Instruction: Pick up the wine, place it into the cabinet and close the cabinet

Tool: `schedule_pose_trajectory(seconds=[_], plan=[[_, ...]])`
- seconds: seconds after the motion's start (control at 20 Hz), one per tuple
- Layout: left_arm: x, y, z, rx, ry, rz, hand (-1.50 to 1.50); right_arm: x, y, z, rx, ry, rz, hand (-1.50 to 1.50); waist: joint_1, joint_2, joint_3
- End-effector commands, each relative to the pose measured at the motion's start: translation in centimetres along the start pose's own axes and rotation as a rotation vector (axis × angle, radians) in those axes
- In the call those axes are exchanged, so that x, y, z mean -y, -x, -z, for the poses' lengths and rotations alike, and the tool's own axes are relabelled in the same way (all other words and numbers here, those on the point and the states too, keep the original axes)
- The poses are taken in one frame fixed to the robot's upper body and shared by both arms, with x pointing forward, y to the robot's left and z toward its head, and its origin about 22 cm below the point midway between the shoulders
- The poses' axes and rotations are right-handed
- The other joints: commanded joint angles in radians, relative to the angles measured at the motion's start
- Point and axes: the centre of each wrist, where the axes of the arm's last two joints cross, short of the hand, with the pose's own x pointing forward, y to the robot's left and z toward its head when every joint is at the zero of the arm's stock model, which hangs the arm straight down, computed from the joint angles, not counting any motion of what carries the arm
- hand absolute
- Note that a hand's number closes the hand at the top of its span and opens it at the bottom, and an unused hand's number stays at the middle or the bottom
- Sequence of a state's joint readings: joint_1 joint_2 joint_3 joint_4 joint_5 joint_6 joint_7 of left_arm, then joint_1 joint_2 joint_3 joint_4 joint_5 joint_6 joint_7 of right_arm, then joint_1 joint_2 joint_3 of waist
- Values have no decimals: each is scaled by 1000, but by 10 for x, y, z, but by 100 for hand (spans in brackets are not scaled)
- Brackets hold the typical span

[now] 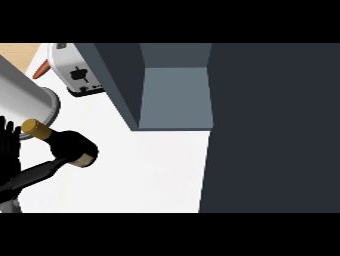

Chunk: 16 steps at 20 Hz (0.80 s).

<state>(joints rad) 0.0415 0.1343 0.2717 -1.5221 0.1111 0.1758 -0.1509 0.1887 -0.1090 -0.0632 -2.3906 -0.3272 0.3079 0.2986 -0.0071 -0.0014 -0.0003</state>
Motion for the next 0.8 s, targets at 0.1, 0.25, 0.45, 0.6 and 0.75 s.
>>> schedule_pose_trajectory(seconds=[0.1,0.25,0.45,0.6,0.75], plan=[[-24,30,-14,-19,23,10,-150,1,-26,-16,62,-37,27,-150,1,0,0],[-36,38,-11,-18,12,27,-150,-10,-22,-7,50,-30,29,-150,4,0,0],[-8,56,11,-8,52,31,-150,-6,-17,0,50,-30,41,-150,-1,2,0],[-14,65,2,-38,81,6,-150,-12,-13,7,47,-30,42,-150,4,1,0],[-1,76,1,-39,90,12,-150,-13,-29,0,49,-27,33,-150,2,1,0]])
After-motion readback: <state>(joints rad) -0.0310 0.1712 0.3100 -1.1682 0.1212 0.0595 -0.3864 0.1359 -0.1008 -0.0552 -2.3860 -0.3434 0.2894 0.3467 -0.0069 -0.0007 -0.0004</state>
